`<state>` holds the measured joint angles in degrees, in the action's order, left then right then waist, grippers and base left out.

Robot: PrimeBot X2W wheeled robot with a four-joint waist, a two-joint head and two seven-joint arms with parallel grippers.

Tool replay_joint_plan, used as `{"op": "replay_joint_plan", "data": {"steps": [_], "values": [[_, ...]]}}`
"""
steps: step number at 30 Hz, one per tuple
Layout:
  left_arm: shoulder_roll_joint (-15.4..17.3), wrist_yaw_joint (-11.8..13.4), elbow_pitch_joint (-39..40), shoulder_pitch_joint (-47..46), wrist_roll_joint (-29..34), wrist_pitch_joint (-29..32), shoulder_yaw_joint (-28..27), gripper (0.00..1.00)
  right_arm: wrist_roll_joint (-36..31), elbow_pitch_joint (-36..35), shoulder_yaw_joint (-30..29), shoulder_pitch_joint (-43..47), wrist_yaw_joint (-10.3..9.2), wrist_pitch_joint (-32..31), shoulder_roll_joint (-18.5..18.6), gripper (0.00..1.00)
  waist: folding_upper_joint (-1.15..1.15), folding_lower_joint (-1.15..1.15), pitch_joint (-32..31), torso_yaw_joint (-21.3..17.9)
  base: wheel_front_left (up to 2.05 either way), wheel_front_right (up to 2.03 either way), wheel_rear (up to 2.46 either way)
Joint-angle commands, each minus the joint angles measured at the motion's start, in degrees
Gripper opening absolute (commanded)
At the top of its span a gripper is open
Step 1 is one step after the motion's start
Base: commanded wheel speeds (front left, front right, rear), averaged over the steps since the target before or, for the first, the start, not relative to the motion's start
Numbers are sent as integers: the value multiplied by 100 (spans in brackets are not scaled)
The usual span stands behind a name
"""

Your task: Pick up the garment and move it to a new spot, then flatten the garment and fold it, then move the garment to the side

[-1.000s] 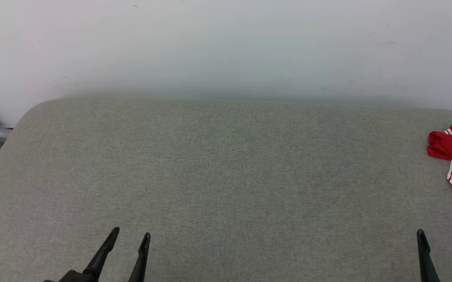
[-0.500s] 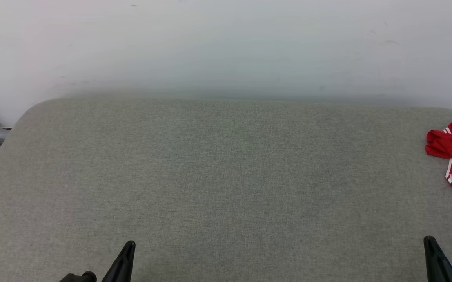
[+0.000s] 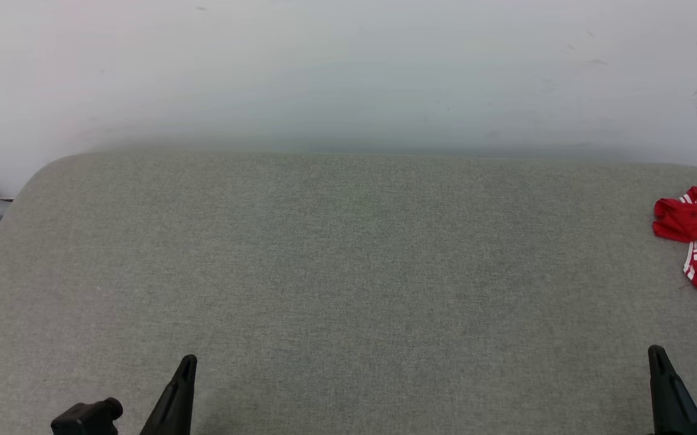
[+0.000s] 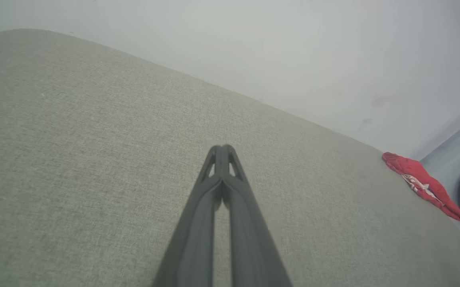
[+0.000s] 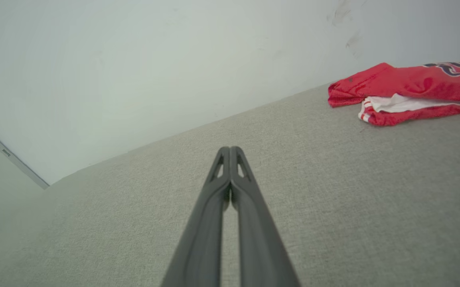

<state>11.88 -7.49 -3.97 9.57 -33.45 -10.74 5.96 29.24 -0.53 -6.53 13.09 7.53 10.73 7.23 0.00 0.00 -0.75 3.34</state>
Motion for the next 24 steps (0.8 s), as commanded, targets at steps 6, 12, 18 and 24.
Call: {"op": "replay_joint_plan", "data": {"steps": [6,12,18,24], "values": [[-33,2,-59,-297,-713,135,-115,0,754,94,39,-310,-1,-143,8,0,0,0,6,-21,0,0,0],[-78,0,-147,-420,-1224,249,-178,0,1289,214,69,-461,-1,-262,-9,0,0,0,11,-40,0,0,0],[-127,0,-216,-529,-1697,356,-240,0,1792,329,94,-604,-2,-375,-28,0,0,0,17,-59,0,0,0],[-178,0,-285,-634,-2137,460,-304,0,2256,437,113,-735,-2,-483,-49,0,0,0,22,-78,0,0,0]]}}
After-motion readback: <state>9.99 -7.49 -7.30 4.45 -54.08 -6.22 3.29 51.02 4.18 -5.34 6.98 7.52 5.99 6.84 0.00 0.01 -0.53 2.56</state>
